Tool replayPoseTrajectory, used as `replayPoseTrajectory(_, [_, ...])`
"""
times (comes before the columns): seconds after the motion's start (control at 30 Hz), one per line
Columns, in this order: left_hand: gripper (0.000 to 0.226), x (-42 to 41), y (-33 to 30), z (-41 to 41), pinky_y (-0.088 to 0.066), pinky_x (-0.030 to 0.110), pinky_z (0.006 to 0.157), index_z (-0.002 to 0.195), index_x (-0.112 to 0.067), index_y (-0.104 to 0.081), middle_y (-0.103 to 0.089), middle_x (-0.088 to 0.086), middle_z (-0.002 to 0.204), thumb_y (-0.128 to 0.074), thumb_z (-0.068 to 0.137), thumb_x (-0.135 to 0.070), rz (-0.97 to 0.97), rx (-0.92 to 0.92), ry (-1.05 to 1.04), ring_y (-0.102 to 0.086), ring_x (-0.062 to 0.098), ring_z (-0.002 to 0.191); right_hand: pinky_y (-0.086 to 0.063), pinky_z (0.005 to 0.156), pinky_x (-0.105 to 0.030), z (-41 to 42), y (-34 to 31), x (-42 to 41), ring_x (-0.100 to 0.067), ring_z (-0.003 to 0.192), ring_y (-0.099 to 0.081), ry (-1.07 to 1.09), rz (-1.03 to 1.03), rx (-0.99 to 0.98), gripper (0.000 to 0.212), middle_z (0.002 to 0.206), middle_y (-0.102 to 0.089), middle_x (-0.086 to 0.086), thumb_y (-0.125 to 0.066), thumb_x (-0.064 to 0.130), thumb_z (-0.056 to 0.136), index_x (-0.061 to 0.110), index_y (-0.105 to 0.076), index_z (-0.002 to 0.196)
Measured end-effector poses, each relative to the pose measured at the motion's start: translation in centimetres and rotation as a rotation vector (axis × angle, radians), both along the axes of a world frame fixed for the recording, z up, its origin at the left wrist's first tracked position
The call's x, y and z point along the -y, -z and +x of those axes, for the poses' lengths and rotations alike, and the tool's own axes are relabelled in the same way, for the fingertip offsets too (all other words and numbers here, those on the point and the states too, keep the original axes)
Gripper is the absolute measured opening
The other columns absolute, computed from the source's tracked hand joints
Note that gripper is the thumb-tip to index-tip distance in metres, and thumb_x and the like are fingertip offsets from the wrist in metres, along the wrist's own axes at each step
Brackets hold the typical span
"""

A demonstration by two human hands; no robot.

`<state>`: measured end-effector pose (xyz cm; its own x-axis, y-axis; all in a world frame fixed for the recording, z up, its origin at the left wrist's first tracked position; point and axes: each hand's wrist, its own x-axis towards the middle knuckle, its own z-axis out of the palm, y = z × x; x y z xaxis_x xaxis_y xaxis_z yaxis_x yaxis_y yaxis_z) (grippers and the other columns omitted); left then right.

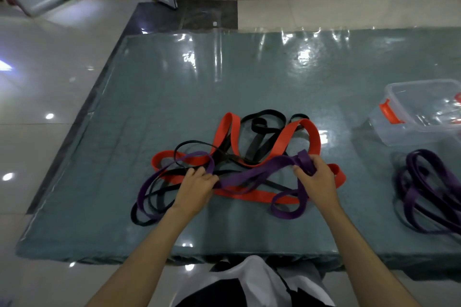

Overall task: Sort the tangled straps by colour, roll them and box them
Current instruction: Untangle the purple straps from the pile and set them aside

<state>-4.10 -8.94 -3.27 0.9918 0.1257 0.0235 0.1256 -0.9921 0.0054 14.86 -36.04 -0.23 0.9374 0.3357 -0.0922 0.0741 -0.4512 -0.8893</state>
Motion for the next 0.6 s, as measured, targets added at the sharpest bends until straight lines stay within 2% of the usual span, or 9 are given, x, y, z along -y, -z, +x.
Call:
replayPoseTrajectory(0.07, [0.035,-0.6,-1.6,0.7,-0.053,0.045,0.079,0.1,-0.012,-0.074,-0.075,0.004,0.089,-0.09,0.07,-0.017,-0.082,0.116,0.004,-0.069,0.032,0.089,-0.062,0.075,-0.044,0.2,0.0,0.1,-0.023,0.081,-0.072,0.008,0.021,-0.02,0.018,0.089,-0.073,-0.001,-0.077,0.017,0.094,0.028,-0.066,0.102])
replayPoseTrajectory(0.13, [0.043,-0.9,-3.4,1.7,-0.054,0.048,0.09,0.12,-0.009,-0.069,-0.076,0.011,0.104,-0.084,0.079,-0.014,-0.254,0.174,-0.055,-0.07,0.037,0.1,-0.063,0.078,-0.049,0.4,-0.1,0.0,-0.03,0.085,-0.073,0.015,0.044,-0.054,0.015,0.091,-0.075,-0.007,-0.077,0.018,0.094,0.02,-0.069,0.106])
replayPoseTrajectory(0.23, [0.055,-0.8,-6.1,3.2,-0.055,0.048,0.09,0.143,-0.017,-0.054,-0.075,0.009,0.118,-0.076,0.092,-0.017,-0.531,0.219,-0.159,-0.07,0.033,0.107,-0.062,0.084,-0.051,0.6,-0.3,-0.6,-0.039,0.094,-0.075,0.063,0.156,-0.178,0.012,0.096,-0.078,-0.016,-0.078,0.013,0.093,0.009,-0.073,0.103])
replayPoseTrajectory(0.3, [0.058,-0.6,-8.1,4.4,-0.056,0.038,0.094,0.147,-0.021,-0.05,-0.074,-0.002,0.122,-0.075,0.095,-0.017,-0.68,0.323,-0.179,-0.071,0.015,0.107,-0.061,0.081,-0.044,0.4,-0.9,-1.2,-0.04,0.097,-0.075,0.089,0.237,-0.268,0.007,0.098,-0.08,-0.018,-0.078,0.009,0.092,0.01,-0.076,0.1])
replayPoseTrajectory(0.33, [0.058,-0.5,-9.1,5.0,-0.055,0.027,0.093,0.148,-0.022,-0.051,-0.073,-0.009,0.119,-0.075,0.095,-0.016,-0.761,0.376,-0.184,-0.07,0.001,0.104,-0.059,0.078,-0.04,0.3,-1.2,-1.4,-0.039,0.096,-0.076,0.086,0.258,-0.302,0.007,0.099,-0.08,-0.02,-0.077,0.008,0.093,0.012,-0.077,0.099])
replayPoseTrajectory(0.37, [0.059,-0.3,-10.0,5.6,-0.053,0.016,0.088,0.148,-0.023,-0.051,-0.073,-0.015,0.114,-0.075,0.095,-0.015,-0.843,0.42,-0.194,-0.067,-0.009,0.099,-0.058,0.077,-0.038,0.1,-1.6,-1.6,-0.036,0.094,-0.077,0.07,0.279,-0.336,0.009,0.102,-0.08,-0.021,-0.076,0.006,0.093,0.013,-0.077,0.099])
replayPoseTrajectory(0.4, [0.059,-0.1,-10.9,6.2,-0.05,0.01,0.083,0.149,-0.024,-0.052,-0.073,-0.017,0.107,-0.076,0.095,-0.015,-0.922,0.444,-0.211,-0.068,-0.011,0.094,-0.057,0.077,-0.037,-0.1,-1.9,-1.8,-0.031,0.091,-0.078,0.045,0.305,-0.366,0.011,0.105,-0.08,-0.021,-0.074,0.005,0.094,0.015,-0.077,0.1])
replayPoseTrajectory(0.47, [0.06,0.5,-12.4,7.3,-0.052,0.01,0.075,0.147,-0.027,-0.053,-0.078,-0.011,0.093,-0.08,0.093,-0.016,-1.087,0.454,-0.258,-0.073,-0.002,0.086,-0.057,0.079,-0.037,-0.5,-2.7,-2.4,-0.025,0.092,-0.079,-0.012,0.361,-0.398,0.017,0.107,-0.081,-0.014,-0.072,0.004,0.096,0.016,-0.076,0.108])
replayPoseTrajectory(0.6, [0.06,1.9,-15.1,9.2,-0.063,0.028,0.072,0.14,-0.029,-0.058,-0.081,0.002,0.089,-0.086,0.087,-0.019,-1.439,0.476,-0.382,-0.08,0.019,0.082,-0.059,0.094,-0.038,-1.5,-4.8,-4.1,-0.026,0.108,-0.077,-0.119,0.444,-0.357,0.032,0.113,-0.081,-0.005,-0.073,0.01,0.097,0.014,-0.07,0.128])
